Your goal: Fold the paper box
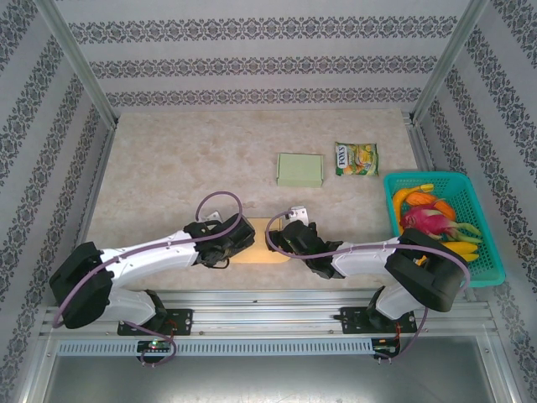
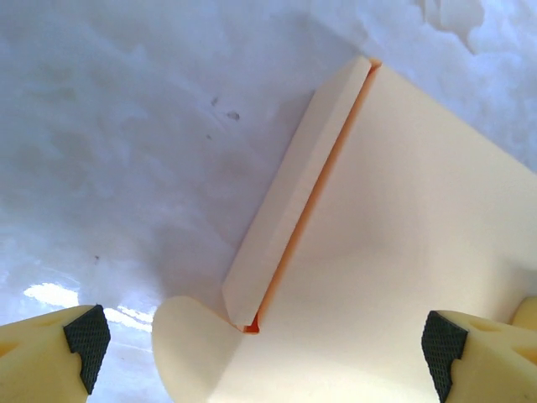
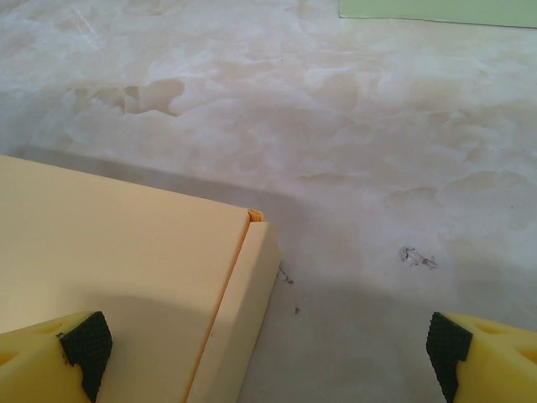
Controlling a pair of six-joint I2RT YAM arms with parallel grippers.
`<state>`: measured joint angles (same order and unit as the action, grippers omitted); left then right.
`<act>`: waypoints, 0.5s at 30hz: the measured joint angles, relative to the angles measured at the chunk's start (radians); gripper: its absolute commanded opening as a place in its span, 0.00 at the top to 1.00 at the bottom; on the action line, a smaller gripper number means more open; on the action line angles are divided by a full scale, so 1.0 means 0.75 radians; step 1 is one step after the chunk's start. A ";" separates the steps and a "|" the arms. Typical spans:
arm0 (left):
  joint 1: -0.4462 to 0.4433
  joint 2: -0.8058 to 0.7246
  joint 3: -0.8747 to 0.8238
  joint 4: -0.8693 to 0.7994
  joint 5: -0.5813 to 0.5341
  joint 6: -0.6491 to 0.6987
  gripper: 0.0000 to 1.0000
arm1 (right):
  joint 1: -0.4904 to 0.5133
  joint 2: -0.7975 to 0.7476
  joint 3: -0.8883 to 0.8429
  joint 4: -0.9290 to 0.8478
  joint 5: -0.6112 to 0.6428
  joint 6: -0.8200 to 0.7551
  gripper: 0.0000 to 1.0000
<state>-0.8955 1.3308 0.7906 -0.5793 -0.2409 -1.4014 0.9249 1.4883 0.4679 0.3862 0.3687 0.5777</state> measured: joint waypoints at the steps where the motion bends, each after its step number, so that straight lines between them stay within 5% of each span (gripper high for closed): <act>1: 0.000 -0.009 0.000 -0.001 -0.006 0.005 0.02 | 0.000 0.001 0.000 0.000 0.000 0.000 0.02; 15: -0.001 0.159 0.017 0.094 0.066 0.022 0.02 | 0.000 0.000 0.000 -0.001 -0.005 0.000 0.02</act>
<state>-0.8959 1.4498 0.8036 -0.5087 -0.1917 -1.3846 0.9249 1.4883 0.4679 0.3855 0.3653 0.5777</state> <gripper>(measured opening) 0.980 0.978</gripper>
